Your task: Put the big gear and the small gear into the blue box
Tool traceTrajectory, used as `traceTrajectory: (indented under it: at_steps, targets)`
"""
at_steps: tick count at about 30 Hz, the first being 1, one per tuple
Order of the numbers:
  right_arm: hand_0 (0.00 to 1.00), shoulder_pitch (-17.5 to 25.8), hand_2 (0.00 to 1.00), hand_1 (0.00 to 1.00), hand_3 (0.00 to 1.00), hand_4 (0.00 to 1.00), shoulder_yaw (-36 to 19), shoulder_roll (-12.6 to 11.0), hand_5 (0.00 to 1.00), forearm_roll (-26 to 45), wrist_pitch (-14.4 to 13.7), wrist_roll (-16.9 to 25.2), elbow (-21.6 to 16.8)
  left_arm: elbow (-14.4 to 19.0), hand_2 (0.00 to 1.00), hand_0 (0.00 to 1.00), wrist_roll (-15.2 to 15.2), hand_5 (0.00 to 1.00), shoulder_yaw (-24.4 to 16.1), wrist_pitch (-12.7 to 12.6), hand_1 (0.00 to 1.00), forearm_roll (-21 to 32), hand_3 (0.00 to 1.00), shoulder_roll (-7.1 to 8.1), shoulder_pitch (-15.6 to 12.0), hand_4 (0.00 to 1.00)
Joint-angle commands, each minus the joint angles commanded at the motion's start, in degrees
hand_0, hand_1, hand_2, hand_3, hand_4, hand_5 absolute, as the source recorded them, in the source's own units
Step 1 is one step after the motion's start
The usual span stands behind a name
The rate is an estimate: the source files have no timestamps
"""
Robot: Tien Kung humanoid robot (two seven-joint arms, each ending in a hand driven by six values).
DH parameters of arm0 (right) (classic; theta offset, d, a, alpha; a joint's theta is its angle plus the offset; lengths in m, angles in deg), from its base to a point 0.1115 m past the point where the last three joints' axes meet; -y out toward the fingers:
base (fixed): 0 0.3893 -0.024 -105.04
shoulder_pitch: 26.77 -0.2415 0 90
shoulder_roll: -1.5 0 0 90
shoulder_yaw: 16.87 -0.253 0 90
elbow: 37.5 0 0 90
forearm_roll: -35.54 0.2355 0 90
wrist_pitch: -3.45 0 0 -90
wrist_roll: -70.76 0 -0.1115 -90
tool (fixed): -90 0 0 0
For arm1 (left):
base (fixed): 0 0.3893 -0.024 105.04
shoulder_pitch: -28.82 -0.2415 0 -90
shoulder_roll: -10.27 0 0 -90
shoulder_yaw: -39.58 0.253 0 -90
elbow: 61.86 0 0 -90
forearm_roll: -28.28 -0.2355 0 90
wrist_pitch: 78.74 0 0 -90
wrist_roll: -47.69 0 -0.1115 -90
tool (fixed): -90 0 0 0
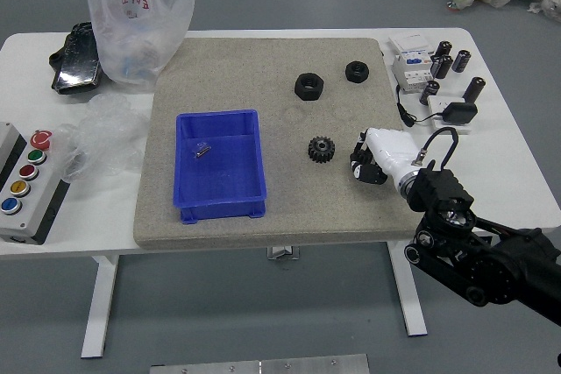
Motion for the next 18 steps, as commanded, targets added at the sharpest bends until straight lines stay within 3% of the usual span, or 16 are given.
traceTrajectory:
  at_steps: [3, 7, 11, 15, 16, 18]
  targets:
    - [0.252, -1.37, 0.277, 0.378, 0.375, 0.002, 0.74, 0.25, 0.002, -0.33, -0.35, 0.13, -1.80, 0.01, 0.534, 0.709, 0.03, 0.545, -0.09, 0.01, 0.528, -0.09, 0.687, 0.01, -0.01, 0.705]
    - [0.250, -5.36, 0.274, 0.378, 0.364, 0.002, 3.98, 2.24, 0.002, -0.72, -1.06, 0.40, -5.99, 0.06, 0.533, 0.709, 0.14, 0.546, -0.28, 0.12, 0.528, -0.36, 0.688, -0.01, 0.03, 0.708]
    - [0.281, -8.96, 0.320, 0.412, 0.386, 0.002, 7.81, 5.89, 0.002, -1.24, -1.57, 0.63, -8.62, 0.13, 0.534, 0.709, 0.28, 0.544, -0.50, 0.28, 0.528, -0.69, 0.690, -0.04, 0.10, 0.704]
    - [0.281, -10.95, 0.320, 0.412, 0.386, 0.002, 10.84, 9.46, 0.002, -1.35, -1.73, 1.24, -8.46, 0.21, 0.534, 0.709, 0.39, 0.544, -0.55, 0.39, 0.528, -0.79, 0.690, -0.08, 0.16, 0.704]
    - [0.420, -11.31, 0.587, 0.572, 0.551, 0.068, 11.48, 10.24, 0.200, -1.20, -1.59, 1.44, -8.19, 0.22, 0.535, 0.708, 0.43, 0.549, -0.61, 0.42, 0.528, -0.86, 0.690, -0.07, 0.15, 0.704]
    - [0.420, -11.87, 0.587, 0.572, 0.551, 0.068, 12.63, 11.45, 0.200, -0.98, -0.96, 1.51, -7.55, 0.23, 0.535, 0.708, 0.52, 0.549, -0.79, 0.44, 0.528, -1.05, 0.690, -0.02, 0.07, 0.704]
